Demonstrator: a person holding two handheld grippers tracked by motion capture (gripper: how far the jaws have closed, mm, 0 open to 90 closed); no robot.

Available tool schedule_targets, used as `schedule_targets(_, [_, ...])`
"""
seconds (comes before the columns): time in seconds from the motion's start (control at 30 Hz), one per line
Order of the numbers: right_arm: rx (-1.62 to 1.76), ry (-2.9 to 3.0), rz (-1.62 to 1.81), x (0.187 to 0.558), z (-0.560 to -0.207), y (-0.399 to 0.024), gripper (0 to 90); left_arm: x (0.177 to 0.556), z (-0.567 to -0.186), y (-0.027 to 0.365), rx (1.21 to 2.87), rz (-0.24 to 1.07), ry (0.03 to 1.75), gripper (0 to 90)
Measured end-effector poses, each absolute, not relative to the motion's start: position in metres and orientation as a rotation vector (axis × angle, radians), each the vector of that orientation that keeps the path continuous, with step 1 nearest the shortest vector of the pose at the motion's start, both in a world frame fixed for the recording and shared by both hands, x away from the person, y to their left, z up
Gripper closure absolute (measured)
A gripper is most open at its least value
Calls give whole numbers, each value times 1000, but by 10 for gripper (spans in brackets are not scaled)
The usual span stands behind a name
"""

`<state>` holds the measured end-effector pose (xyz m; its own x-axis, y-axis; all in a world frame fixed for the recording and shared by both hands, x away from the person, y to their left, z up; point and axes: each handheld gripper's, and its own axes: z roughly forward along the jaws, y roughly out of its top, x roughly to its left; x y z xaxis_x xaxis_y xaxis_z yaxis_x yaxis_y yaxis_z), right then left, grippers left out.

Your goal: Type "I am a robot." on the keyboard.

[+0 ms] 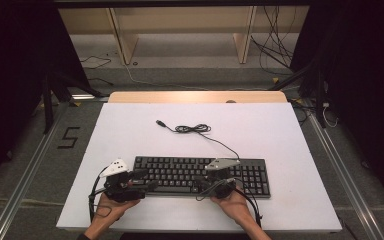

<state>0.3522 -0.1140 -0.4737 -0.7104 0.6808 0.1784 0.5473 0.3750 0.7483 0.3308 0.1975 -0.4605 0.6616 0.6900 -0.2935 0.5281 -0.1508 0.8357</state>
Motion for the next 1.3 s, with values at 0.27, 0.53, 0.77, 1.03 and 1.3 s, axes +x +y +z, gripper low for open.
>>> schedule_targets(0.27, [1117,2469,1241,353,-475,-113,900,329,-461,199,1817,194,972,305])
schedule_targets(0.53, [1120,2478,1225,354,-477,-112,900,326,-462,200,1816,200,974,300])
schedule_targets(0.77, [1126,2487,1211,354,-479,-111,900,326,-462,200,1824,204,968,297])
schedule_targets(1.03, [1107,2500,1190,354,-482,-109,900,325,-463,200,1825,205,967,296])
schedule_targets(1.3, [1130,2493,1212,353,-480,-110,891,326,-463,201,1824,206,973,296])
